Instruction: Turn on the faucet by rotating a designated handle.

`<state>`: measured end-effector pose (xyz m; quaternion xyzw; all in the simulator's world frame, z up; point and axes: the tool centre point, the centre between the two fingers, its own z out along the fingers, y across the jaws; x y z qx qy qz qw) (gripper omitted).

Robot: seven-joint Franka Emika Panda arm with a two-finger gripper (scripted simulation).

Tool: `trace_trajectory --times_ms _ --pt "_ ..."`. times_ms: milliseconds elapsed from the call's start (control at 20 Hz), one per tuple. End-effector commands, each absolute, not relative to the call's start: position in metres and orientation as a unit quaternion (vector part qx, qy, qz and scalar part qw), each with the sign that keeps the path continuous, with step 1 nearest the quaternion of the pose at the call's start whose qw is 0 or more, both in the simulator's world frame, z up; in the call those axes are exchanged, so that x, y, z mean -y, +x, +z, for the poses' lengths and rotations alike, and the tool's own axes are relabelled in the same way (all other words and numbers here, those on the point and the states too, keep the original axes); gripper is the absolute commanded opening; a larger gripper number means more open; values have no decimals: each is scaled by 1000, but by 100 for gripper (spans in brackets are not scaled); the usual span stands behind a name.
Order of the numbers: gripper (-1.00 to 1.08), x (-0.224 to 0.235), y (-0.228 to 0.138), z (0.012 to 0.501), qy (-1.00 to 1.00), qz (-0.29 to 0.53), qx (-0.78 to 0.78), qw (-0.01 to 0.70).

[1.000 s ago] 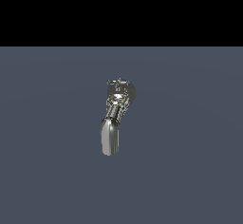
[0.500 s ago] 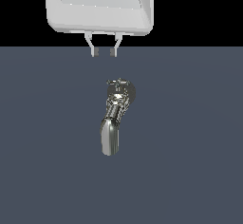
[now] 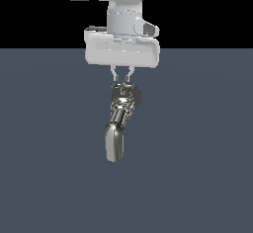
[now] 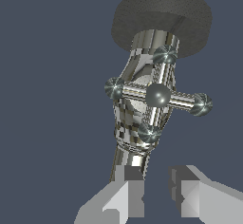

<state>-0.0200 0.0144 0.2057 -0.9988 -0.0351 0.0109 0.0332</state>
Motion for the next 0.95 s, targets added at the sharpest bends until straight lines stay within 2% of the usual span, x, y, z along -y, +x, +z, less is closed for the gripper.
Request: trace_trajectory --times_ms 0,50,100,150,200,250,300,350,400,450,500,550,600,650,700,750,800,850,900 --pt "-18 -28 -20 183 -997 15 67 19" --pt "-65 -23 34 177 -999 -3 23 31" --pt "-65 28 21 192 -999 -22 -22 43" --pt "-30 15 1 168 -997 3 -46 58" --pt "-73 78 10 162 -996 -17 -75 50" --pt "-68 107 34 170 -991 -47 -114 46" --pt "-68 107 34 170 -991 -47 -115 46" --pt "15 141 40 165 -985 -60 -160 35" --pt "-4 156 66 154 -991 -63 -111 36" --pt "-4 98 60 159 -995 -66 -61 38" --pt "-2 60 81 151 -996 -73 -12 41" --pt "-2 -1 77 162 -995 -79 38 44" --pt "-29 -64 83 168 -991 -94 61 68" --pt "-70 -63 94 166 -987 -103 109 56" --pt "-70 -85 88 171 -985 -106 125 52" --pt "-2 -106 67 154 -988 -80 97 84" --pt "-2 -103 67 151 -989 -78 95 86" --pt "47 -94 97 173 -989 -116 66 70" --pt "47 -93 97 174 -989 -116 65 70"
